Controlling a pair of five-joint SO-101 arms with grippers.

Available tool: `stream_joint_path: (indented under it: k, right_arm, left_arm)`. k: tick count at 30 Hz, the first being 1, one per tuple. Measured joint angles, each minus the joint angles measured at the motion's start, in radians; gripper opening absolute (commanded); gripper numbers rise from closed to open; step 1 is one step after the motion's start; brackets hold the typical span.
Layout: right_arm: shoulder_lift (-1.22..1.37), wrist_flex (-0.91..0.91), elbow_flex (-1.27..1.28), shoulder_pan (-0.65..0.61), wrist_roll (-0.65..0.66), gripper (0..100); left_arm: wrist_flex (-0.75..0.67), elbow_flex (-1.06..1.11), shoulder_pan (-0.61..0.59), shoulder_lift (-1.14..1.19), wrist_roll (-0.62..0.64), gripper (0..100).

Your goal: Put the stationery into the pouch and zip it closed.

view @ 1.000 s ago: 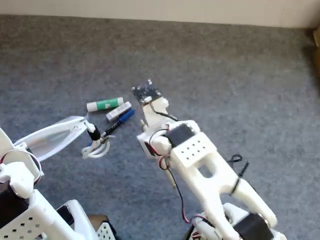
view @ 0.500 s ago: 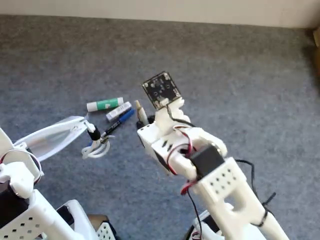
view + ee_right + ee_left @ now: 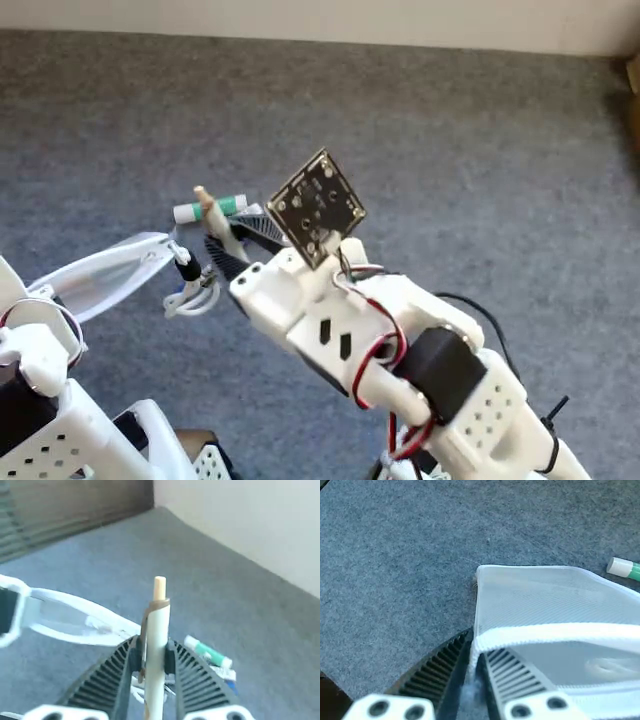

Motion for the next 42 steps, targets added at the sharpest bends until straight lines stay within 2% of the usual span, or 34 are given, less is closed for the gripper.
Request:
stream_joint_path:
  k: [13,25,36,42]
  right_arm:
    - [-0.003,-0.324,-0.028,-0.129,0.0,0.5]
    - [-0.003,-0.427,-0.026,-0.209,0.0,0.5]
    - [-0.011,-0.979,0.285,-0.212,0.0,0.5]
    - [-0.011,-1.168,0.384,-0.212,0.0,0.5]
  left_arm:
    - [0.0,0.0,0.0,0.0,0.0,1]
    - [0.0,0.0,0.0,0.0,0.0,1]
    - [0.0,0.0,0.0,0.0,0.0,1]
    - [0.0,0.0,0.0,0.0,0.0,1]
